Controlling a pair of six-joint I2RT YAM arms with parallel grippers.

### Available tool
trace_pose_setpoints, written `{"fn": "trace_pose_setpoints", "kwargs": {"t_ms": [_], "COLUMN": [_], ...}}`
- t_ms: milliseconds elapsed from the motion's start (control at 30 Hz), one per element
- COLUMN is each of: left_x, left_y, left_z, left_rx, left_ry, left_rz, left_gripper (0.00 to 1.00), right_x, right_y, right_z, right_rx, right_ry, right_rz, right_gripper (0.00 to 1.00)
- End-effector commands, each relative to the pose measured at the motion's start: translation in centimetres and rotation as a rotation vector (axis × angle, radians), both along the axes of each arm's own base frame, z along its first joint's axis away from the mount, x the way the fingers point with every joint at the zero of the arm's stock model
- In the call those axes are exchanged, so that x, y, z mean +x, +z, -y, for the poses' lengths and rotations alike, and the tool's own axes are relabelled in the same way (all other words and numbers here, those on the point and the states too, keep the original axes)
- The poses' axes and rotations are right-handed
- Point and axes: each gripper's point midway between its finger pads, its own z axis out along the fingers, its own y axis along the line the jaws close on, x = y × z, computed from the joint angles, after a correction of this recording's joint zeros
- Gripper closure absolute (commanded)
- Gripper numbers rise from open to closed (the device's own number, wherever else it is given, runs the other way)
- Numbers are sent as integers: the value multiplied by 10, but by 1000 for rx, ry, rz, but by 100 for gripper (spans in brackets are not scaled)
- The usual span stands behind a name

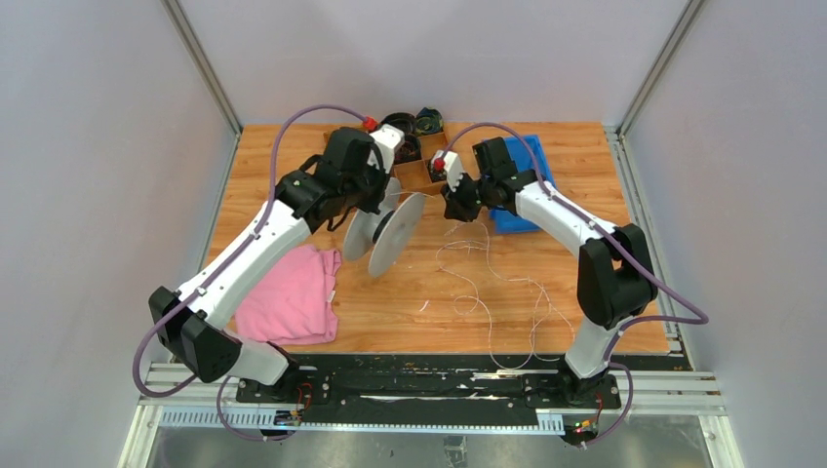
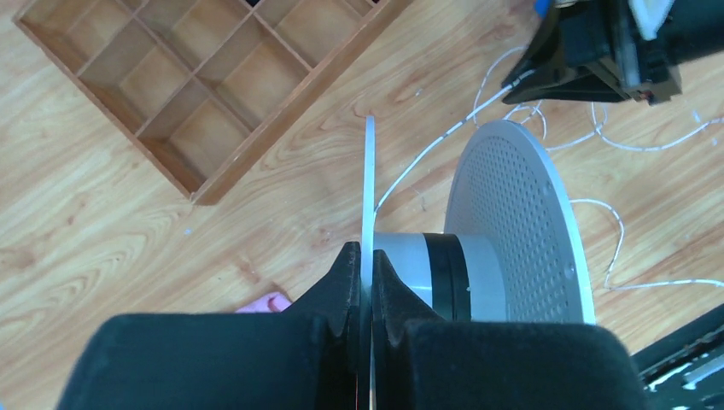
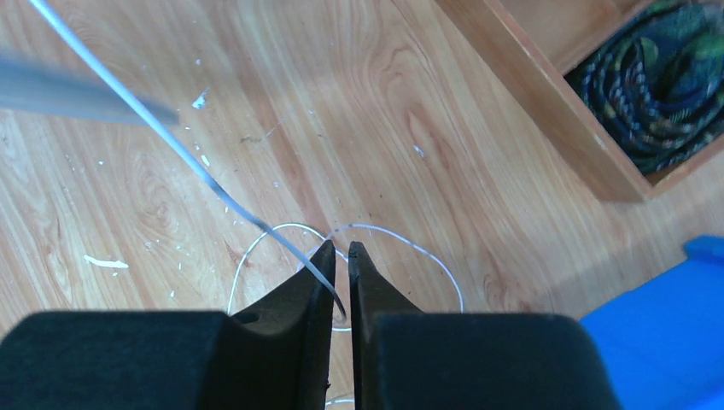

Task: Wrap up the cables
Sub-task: Wrap the cable around the cable reel.

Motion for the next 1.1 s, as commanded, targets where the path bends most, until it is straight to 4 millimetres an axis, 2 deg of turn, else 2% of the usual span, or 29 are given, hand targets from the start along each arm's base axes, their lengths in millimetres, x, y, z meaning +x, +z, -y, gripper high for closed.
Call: {"fn": "trace_pose_setpoints", "kwargs": {"t_ms": [0,133,267,400,567,667,800,900,1067], "left_x": [16,29,35,36,36,36,26,18,8], "left_y": [38,59,91,120,144,151,158,162,166], "left_z": [-2,-11,-15,-16,-11,-13,-9,-6,-5], "left_rx": [-243,-386,-465,-546,-611,-605,-643,-672,-685], "left_ry": [55,104,124,143,139,142,117,96,73], "left_rz": [13,11,95,145,152,161,143,122,118], "left_gripper": [100,100,100,100,100,100,100,100,100], "right_x": [13,13,11,11,10,10,4,3,23], "right_y": [0,-4,-6,-3,6,16,38,45,36], "right_z": [12,17,16,14,13,23,35,37,47], "right_rx": [76,98,116,139,178,239,332,333,259], "right_ry": [-112,-143,-149,-154,-170,-201,-158,-130,-194], "right_rz": [-17,-9,-15,-11,-6,-11,-20,39,45], "right_gripper": [91,95,96,97,96,84,57,41,34]}}
